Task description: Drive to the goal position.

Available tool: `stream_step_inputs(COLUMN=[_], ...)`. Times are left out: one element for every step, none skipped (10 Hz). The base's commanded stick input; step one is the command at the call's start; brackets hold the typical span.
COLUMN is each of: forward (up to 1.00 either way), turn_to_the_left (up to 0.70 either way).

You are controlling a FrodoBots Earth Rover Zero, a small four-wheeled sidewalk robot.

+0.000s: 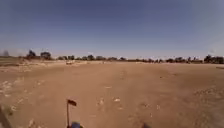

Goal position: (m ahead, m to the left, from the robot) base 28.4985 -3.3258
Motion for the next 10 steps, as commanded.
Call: stream_step_inputs(forward=[0.70, 0.70, 0.70, 0.70, 0.70, 0.70, 0.70, 0.70, 0.70, 0.70], turn_to_the_left=[0.00, 0.00, 0.00, 0.00, 0.00, 0.00, 0.00, 0.00, 0.00, 0.00])
